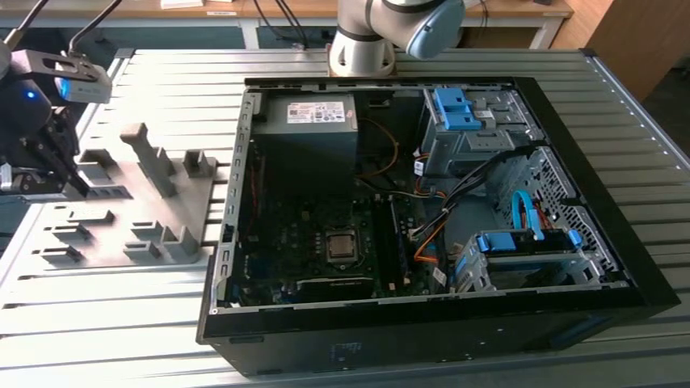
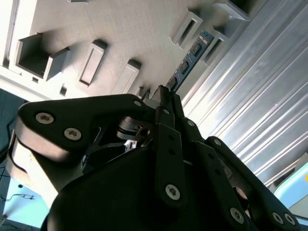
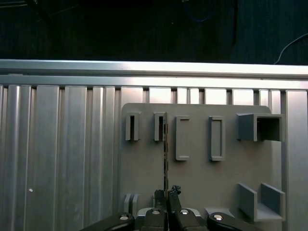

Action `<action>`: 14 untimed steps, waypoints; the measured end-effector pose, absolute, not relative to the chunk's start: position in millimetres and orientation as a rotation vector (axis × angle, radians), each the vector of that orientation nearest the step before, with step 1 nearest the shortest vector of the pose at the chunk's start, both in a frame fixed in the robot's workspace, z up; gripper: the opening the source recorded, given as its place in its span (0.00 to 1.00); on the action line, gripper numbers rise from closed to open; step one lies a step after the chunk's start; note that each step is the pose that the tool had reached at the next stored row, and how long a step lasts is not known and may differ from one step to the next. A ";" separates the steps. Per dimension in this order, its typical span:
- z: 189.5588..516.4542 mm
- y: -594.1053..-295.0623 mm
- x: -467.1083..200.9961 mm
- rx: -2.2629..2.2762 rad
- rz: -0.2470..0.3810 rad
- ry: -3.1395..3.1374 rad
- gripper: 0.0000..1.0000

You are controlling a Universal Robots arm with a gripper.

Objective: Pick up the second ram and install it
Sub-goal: 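Pick up the second ram and move it above second insertion slot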

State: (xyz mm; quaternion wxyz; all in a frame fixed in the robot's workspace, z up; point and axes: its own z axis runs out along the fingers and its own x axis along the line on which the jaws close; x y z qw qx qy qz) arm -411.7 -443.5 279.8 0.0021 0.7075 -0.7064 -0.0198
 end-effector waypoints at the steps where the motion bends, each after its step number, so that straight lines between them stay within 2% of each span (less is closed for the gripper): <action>1: 280.9 -443.5 -411.7 2.220 -0.062 -2.217 0.14; 14: 293.3 -443.5 -411.7 2.220 -0.062 -2.216 0.14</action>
